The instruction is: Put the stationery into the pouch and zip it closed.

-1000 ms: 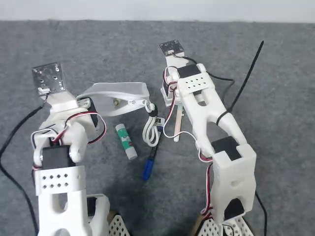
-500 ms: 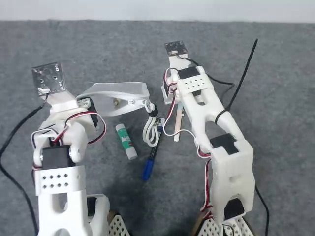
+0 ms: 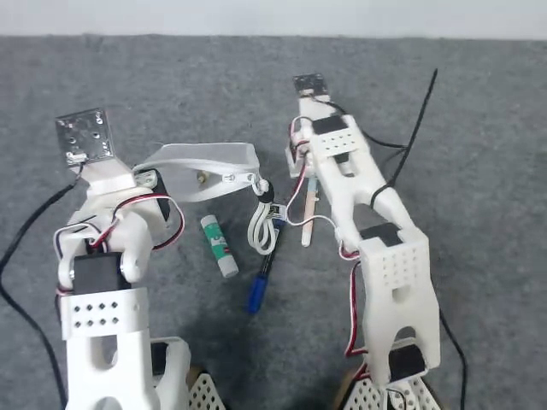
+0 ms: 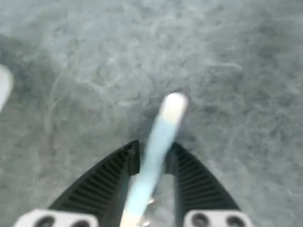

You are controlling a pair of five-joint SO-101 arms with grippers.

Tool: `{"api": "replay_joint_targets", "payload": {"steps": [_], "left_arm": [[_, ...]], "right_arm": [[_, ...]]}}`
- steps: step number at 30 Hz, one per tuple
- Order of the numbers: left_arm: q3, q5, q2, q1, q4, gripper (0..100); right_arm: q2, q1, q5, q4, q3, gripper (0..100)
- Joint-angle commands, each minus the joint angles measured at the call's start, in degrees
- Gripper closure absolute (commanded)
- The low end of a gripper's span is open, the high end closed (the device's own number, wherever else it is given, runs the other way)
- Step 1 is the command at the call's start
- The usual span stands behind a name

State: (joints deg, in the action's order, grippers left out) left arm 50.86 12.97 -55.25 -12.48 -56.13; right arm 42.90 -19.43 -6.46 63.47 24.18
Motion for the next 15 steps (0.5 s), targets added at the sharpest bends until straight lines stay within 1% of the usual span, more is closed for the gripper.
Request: {"api": "replay_joint_targets", "payload": {"steps": [1,5,15], "left_arm": [[-1.5,0.7,-0.4,-0.7,0.5,99],[-1.2,0.7,-0.4,-0.7,0.6,99],[-1.1,0.7,-0.4,-0.7,0.6,99]], "right_arm": [[-0.1,0.4,0.2,-0.9,3.5,94.3],[0.0,-0.7,4.9,2.3,3.6,94.3],[-0.4,-1.5,5.0,4.5,3.9,94.4]]}}
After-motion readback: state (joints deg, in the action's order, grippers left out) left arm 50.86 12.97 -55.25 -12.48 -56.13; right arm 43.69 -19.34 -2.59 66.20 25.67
